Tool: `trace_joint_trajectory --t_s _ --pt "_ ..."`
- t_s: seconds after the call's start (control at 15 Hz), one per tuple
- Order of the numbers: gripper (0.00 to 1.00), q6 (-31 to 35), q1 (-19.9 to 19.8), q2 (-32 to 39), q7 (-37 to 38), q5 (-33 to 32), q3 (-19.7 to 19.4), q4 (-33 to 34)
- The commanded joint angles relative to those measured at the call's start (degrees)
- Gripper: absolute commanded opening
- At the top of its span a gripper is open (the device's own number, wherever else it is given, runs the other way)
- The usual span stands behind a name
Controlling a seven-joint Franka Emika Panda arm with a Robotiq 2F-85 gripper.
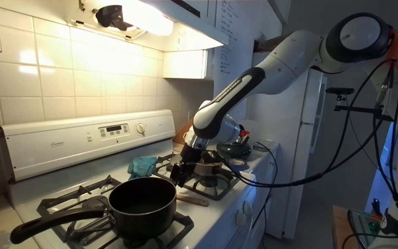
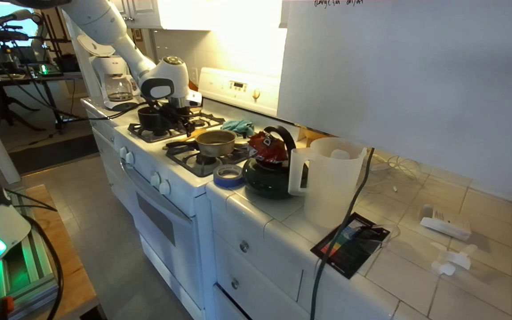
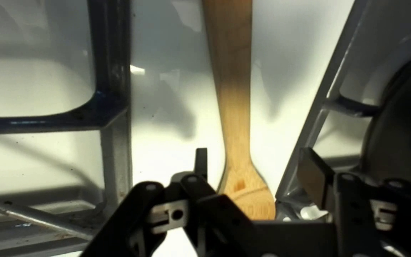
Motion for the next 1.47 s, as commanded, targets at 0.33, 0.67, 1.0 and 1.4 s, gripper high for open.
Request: trace_joint_trajectory --t_s 0.33,0.67,1.0,1.4 --pt "1.00 15.96 -14.44 -2.25 -6.07 11.74 12.05 -1.33" --pt "1.00 28.06 -17.35 -1.09 -6.26 10.91 12.64 0.06" --pt "1.00 26.97 -10.06 -0.26 -6.66 6.12 -0.52 1.20" --pt "1.00 21.75 -2.83 4.24 2.86 -16.29 -15.50 7.75"
